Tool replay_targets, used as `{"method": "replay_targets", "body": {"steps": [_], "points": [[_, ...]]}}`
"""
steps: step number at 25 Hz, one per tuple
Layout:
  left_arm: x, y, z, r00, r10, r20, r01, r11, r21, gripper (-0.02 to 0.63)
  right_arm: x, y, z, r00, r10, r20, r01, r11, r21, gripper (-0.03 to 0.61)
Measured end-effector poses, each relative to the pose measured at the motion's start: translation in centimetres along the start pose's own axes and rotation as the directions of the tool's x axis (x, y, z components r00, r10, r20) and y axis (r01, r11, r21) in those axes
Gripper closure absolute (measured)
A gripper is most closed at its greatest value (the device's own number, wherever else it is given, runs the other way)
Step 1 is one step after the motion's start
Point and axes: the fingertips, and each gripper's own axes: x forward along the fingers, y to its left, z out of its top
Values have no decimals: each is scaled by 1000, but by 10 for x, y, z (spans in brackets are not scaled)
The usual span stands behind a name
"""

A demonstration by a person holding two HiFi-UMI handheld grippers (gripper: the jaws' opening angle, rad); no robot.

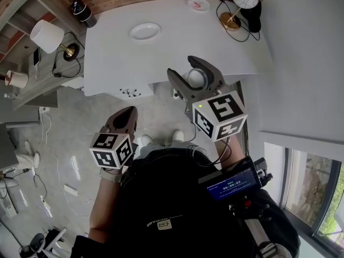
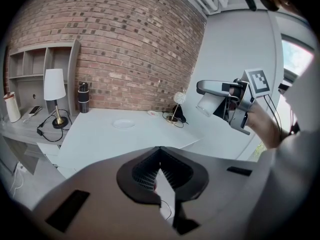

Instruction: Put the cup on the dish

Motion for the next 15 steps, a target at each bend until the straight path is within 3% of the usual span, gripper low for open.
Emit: {"method": "replay_targets", "body": {"steps": [15], "points": [[24,-50,-1,998,55,9,-55,998,14,609,-33,-49,-18,999,39,7,-39,998,40,324]]}}
